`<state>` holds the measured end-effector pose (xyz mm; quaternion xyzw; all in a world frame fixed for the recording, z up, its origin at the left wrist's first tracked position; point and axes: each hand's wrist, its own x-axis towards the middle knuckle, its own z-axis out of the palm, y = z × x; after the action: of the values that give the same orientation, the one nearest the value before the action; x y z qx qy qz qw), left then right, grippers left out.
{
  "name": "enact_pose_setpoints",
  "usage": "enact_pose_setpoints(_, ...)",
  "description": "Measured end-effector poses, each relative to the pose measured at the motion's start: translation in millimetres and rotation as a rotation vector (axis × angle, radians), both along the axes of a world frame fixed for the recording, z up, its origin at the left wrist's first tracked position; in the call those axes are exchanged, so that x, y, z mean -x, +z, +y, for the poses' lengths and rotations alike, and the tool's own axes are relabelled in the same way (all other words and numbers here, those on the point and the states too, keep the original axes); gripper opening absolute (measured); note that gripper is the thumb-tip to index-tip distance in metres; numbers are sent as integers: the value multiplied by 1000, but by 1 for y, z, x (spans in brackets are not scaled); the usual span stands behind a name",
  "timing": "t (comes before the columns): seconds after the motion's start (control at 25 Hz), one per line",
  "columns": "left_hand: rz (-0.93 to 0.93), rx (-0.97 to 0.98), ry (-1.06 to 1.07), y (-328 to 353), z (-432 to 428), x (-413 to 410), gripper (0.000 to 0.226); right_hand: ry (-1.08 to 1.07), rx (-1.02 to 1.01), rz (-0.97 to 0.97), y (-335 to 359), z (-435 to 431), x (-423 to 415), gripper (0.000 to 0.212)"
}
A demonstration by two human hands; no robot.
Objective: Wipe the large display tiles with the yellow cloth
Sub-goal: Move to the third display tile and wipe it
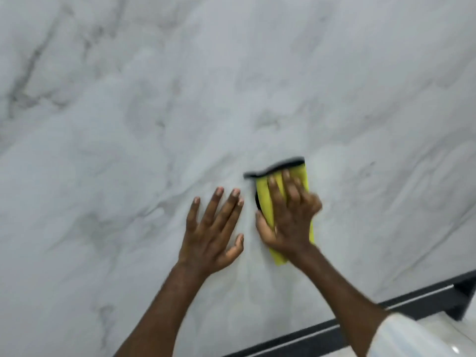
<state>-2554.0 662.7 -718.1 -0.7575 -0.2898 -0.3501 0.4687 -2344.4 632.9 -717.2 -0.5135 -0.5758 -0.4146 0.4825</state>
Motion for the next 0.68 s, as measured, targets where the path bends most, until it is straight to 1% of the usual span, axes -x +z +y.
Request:
enact_pose_setpoints(0.04,2,-16,21,-2,4,0,78,27,-42,-12,35,3,2,81)
enact_pose_setpoints(0.12,-18,-27,19,-1,1,-2,75,62,-113,44,100,6,7,78)
enact_pose_setpoints(0.16,-24,-26,10,-3,1,-3,75,56,-147,97,114,6,10,76)
enact_pose_setpoints(0.2,-25,-35,12,-4,3,-3,74,52,-183,123,112,8,10,74)
enact_pose_setpoints(0.24,-26,-37,19,-4,4,-2,74,38,-196,120,93,9,10,71)
enact_pose_setpoints(0.28,-34,-42,28,-4,5,-2,74,20,-179,119,58,10,10,70)
enact_pose_setpoints(0.36,-47,-31,26,-6,2,-4,75,1,-69,122,-50,7,7,70)
enact_pose_setpoints(0.44,-35,-35,49,-3,3,-2,76,-20,86,60,-167,-2,2,70)
enact_pose_setpoints(0.52,-40,-40,67,-2,4,-3,77,-18,238,-3,-259,-12,-5,65)
enact_pose_setpoints(0.6,-86,-25,45,-14,-1,-15,75,30,324,11,-303,-24,-7,60)
enact_pose_setpoints(0.68,-89,-13,52,-42,-4,-37,76,108,308,38,-296,-26,-11,66)
